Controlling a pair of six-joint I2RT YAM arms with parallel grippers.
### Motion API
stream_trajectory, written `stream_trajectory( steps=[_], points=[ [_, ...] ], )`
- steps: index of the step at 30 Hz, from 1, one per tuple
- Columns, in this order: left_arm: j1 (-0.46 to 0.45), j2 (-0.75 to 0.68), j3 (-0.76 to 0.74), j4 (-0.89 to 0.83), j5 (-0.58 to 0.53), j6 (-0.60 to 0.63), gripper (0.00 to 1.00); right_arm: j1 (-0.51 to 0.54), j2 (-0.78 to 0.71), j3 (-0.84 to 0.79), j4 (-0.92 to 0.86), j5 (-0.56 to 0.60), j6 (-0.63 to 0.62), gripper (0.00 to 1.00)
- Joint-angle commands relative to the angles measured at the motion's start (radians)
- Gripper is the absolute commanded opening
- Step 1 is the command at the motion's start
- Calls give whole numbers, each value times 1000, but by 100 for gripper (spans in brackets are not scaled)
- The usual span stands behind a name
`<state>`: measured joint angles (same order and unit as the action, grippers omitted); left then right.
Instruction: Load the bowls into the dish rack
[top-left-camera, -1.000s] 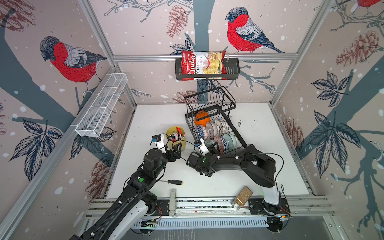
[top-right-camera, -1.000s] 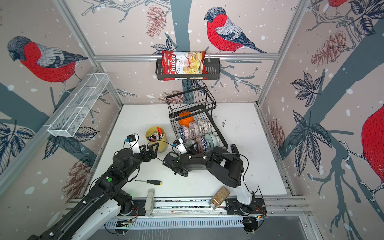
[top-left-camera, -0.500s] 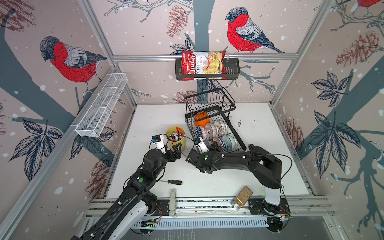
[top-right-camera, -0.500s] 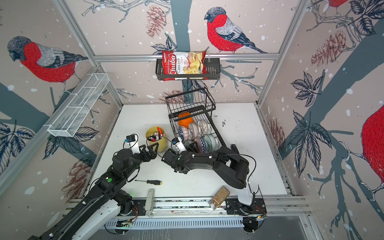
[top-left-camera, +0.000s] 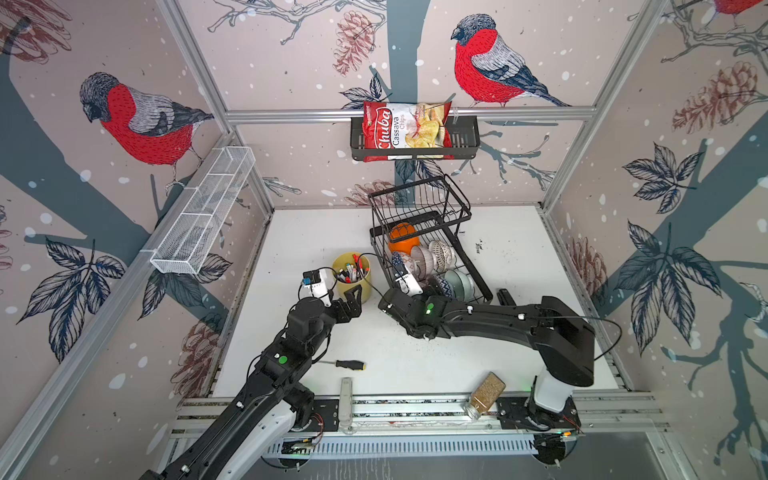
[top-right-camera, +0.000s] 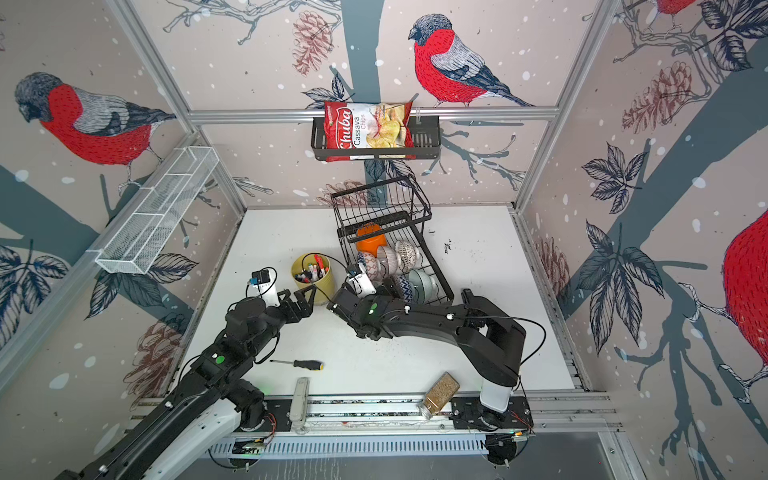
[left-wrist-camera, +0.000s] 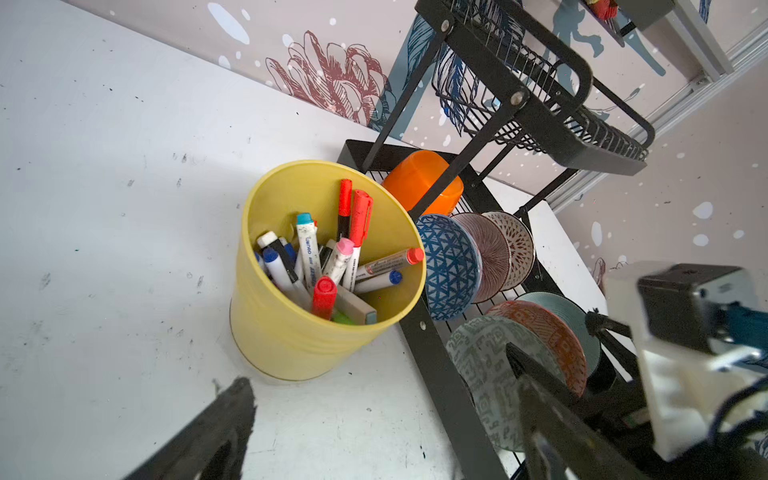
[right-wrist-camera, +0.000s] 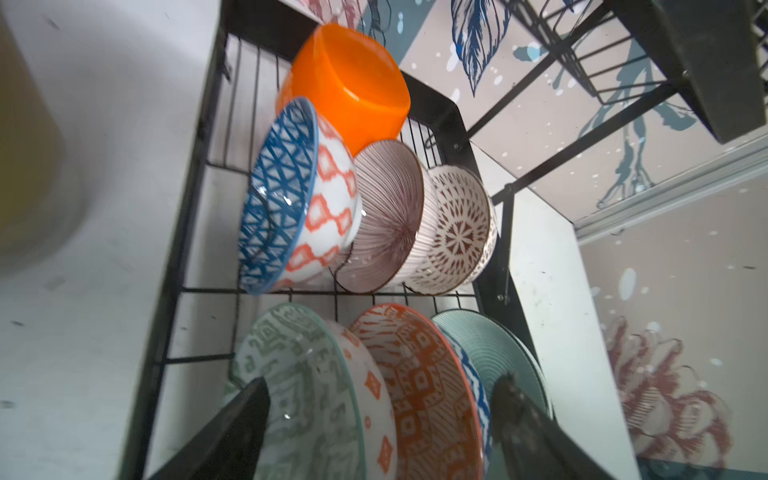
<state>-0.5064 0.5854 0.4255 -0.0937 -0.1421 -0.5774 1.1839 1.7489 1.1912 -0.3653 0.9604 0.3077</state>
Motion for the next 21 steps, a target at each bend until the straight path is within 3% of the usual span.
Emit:
stream_trajectory(
  steps=[1, 8, 11, 16, 21],
  points=[
    [3, -5, 13, -7, -56, -19, 96, -5, -50, -4, 75, -40, -31, 87],
    [45, 2, 106, -149, -179, -40, 96, -74, -190, -38, 62, -26, 31, 99],
    [85, 8, 143, -187, -233, -29, 96, -139, -259, -71, 46, -28, 53, 99],
    [195, 64, 155, -193, -296, -38, 96, -305, -365, -141, 35, -75, 77, 99],
    [247, 154, 140, -152, -420, -36, 96, -518, -460, -240, 92, -132, 66, 99]
  ],
)
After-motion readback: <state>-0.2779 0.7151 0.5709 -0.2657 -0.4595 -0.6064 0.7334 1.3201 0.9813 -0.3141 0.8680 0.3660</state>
